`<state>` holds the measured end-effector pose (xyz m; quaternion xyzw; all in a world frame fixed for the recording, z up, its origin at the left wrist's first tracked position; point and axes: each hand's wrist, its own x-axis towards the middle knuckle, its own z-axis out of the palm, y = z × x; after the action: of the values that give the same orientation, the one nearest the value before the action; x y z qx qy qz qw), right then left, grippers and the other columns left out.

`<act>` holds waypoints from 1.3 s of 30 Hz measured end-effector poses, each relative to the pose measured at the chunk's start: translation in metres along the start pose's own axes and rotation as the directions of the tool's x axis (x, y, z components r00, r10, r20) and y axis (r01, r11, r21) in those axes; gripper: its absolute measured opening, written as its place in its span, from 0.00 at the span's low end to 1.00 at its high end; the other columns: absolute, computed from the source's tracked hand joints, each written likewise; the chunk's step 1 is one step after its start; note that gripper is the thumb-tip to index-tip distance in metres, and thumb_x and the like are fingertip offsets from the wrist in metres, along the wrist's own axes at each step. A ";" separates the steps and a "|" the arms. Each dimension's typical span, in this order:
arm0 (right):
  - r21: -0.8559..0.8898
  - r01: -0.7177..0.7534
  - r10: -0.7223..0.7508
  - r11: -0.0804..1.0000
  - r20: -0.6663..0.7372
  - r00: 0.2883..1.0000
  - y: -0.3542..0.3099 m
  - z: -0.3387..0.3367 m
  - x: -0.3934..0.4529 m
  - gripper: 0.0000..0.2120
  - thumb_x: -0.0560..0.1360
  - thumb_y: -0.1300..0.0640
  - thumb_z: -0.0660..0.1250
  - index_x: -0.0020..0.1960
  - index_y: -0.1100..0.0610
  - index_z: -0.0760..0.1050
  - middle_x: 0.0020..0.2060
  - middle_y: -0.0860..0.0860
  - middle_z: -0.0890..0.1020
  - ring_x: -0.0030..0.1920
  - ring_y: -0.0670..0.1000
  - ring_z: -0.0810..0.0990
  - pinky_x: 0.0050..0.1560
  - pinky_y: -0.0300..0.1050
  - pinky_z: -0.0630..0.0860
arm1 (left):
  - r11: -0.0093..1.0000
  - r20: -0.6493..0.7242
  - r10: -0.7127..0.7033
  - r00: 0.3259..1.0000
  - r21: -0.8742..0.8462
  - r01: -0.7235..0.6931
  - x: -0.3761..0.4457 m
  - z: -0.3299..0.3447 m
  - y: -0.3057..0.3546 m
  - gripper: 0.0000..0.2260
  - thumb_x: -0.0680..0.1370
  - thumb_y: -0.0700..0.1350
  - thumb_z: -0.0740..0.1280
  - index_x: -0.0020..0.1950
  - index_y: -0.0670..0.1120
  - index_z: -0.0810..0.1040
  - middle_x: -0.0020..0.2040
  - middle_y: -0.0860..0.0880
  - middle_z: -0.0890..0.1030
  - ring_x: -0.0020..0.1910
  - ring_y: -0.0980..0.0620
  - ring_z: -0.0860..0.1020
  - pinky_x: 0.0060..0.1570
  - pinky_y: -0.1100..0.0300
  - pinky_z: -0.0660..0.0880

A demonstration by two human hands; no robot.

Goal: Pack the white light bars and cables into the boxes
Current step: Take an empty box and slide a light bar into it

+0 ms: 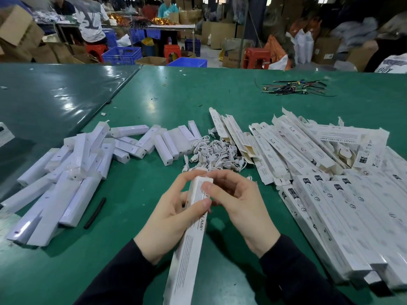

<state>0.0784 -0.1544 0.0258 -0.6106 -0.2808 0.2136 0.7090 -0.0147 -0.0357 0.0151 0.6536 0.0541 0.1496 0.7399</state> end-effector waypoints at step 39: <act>0.124 -0.311 0.298 0.942 0.113 0.948 -0.009 -0.006 0.000 0.09 0.77 0.55 0.68 0.50 0.56 0.86 0.38 0.53 0.85 0.35 0.46 0.80 0.32 0.36 0.74 | 0.992 0.232 -0.123 0.965 0.002 0.126 -0.006 -0.001 -0.011 0.32 0.74 0.48 0.71 0.64 0.76 0.58 0.42 0.40 0.79 0.23 0.44 0.75 0.25 0.52 0.78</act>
<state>0.0820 -0.1598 0.0347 -0.5848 -0.1999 0.3677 0.6949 -0.0186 -0.0374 0.0034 0.6572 0.0074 0.0261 0.7532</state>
